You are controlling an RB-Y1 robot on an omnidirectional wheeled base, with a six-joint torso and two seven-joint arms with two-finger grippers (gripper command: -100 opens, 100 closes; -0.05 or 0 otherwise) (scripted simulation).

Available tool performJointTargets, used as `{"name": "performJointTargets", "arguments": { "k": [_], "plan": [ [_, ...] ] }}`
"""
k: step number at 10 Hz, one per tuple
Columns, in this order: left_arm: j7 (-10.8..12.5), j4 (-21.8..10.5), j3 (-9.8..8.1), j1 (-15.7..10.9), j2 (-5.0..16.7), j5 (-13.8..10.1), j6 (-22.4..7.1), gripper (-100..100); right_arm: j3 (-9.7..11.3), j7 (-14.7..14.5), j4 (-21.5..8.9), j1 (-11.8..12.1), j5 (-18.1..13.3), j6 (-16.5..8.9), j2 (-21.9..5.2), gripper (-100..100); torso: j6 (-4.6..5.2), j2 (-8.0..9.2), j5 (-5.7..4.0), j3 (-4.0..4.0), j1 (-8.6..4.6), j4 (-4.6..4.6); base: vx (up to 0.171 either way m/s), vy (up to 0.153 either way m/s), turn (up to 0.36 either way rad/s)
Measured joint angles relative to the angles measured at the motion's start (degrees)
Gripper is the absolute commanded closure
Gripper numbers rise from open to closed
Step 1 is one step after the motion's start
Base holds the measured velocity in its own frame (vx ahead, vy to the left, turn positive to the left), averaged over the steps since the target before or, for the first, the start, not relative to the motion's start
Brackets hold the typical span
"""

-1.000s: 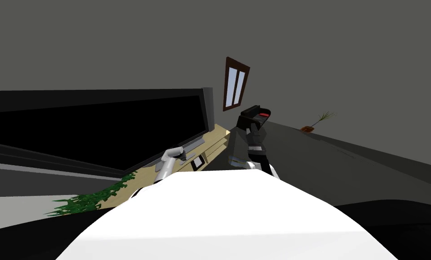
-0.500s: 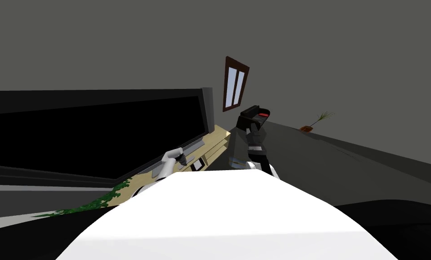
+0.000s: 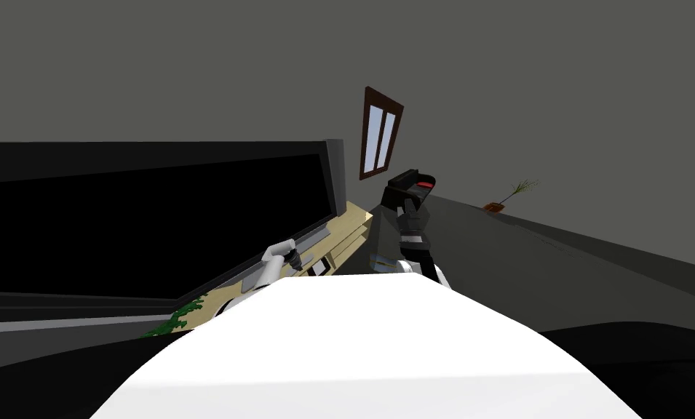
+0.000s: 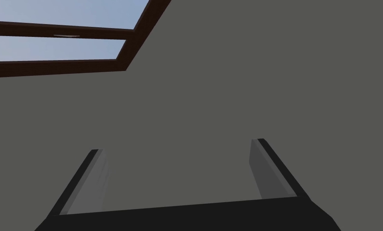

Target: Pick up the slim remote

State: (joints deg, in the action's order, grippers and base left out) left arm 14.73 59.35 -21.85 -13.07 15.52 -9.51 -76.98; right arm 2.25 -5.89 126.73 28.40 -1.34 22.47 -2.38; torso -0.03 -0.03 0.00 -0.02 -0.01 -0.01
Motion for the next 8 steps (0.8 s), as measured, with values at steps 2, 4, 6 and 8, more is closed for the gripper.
{"name": "performJointTargets", "arguments": {
  "k": [2,4,6,8],
  "plan": [
    [-0.16,-2.21,0.28,0.08,-0.34,0.07,2.26,-100,0.0,0.0,0.0,0.0,0.0,0.0,0.0,0,0.0,0.03,0.0,0.02,-0.03,0.0,0.008,-0.01,0.028],
    [-0.22,-3.01,0.69,0.89,-1.04,0.22,4.26,-100,0.0,0.0,0.0,0.0,0.0,0.0,0.0,0,0.0,0.03,-0.01,0.02,-0.04,0.01,0.003,-0.003,0.009],
    [-0.22,-2.99,0.69,0.83,-0.98,0.24,4.52,100,0.0,0.0,0.0,0.0,0.0,0.0,0.0,0,-0.02,0.09,0.03,0.03,-0.05,-0.03,0.0,0.0,0.0],
    [-0.2,-3.05,0.69,0.9,-1.04,0.22,4.46,100,0.0,0.0,0.0,0.0,0.0,0.0,0.0,0,0.01,0.07,-0.01,0.04,-0.03,0.01,0.0,0.0,0.0]
  ]
}}
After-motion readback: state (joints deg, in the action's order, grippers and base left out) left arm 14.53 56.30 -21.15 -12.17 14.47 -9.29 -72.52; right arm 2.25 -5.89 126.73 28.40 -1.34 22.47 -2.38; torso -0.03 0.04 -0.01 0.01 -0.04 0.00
